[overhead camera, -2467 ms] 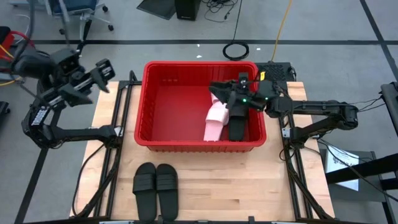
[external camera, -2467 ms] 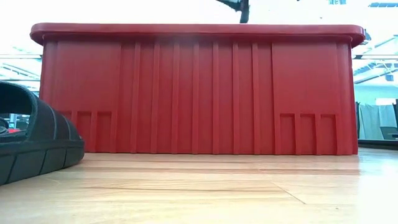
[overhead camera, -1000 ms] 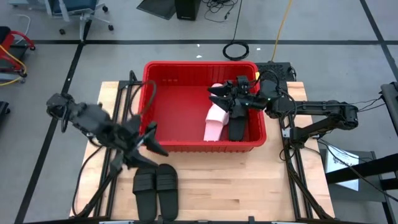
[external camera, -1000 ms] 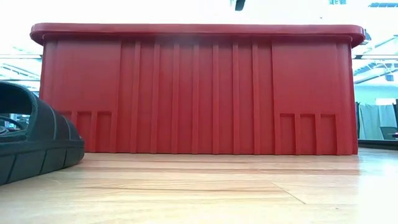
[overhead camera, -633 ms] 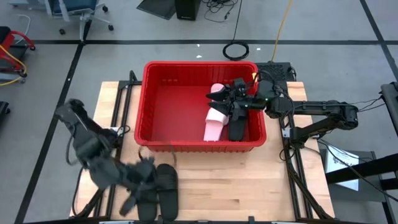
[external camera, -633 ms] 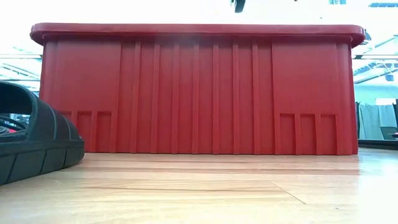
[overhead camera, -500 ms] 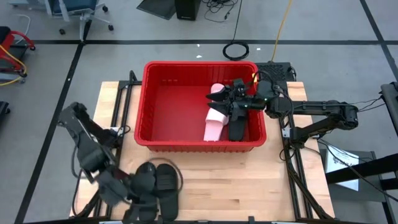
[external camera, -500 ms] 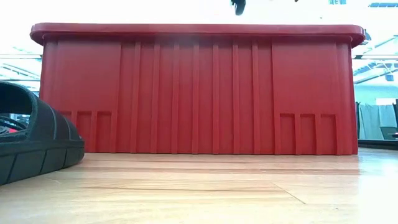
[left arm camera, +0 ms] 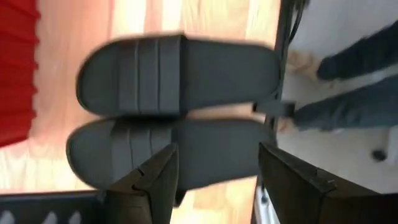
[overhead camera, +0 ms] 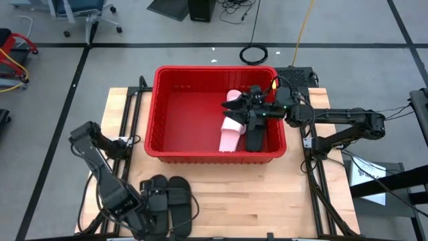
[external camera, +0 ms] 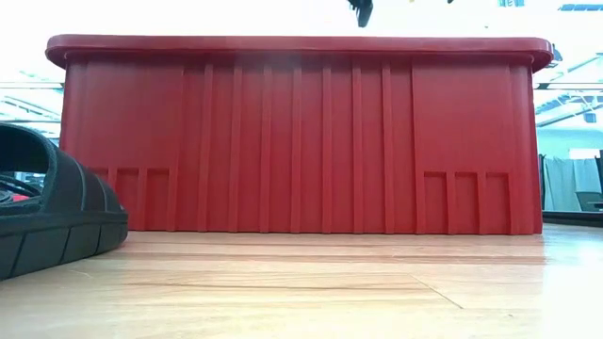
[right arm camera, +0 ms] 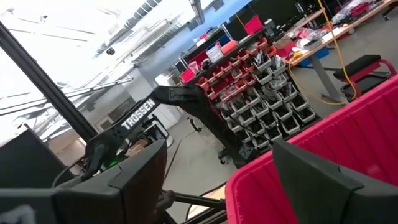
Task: Pick and place slides into bin
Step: Put the black slide into the red container
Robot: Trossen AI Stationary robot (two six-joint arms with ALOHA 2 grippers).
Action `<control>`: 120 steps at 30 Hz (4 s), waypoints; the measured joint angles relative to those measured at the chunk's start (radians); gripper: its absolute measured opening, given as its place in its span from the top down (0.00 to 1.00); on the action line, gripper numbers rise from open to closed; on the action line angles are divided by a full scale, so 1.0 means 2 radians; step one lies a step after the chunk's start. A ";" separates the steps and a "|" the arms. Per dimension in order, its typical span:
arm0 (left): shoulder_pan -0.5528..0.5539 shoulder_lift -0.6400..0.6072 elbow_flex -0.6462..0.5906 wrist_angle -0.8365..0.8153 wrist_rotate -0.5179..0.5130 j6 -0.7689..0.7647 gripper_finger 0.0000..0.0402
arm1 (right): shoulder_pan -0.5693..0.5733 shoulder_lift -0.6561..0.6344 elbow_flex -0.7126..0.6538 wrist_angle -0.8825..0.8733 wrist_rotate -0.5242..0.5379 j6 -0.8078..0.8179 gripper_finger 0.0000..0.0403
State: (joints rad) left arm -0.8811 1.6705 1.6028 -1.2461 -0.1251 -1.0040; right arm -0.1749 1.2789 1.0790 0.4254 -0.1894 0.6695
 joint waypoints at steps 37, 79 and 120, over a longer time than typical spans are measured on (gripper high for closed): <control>-0.042 0.163 -0.098 -0.085 -0.024 -0.003 0.47 | 0.004 0.000 0.000 -0.014 0.001 0.004 0.30; 0.037 0.136 -0.187 -0.060 -0.092 0.041 0.82 | 0.027 0.000 0.000 -0.037 0.005 0.008 0.30; 0.071 -0.049 0.109 -0.100 -0.217 0.134 0.99 | 0.027 0.000 0.000 0.037 0.103 -0.015 0.30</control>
State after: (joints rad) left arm -0.7389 1.5726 1.8211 -1.4460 -0.5589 -0.7357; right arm -0.1204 1.2797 1.0790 0.4991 0.0164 0.6394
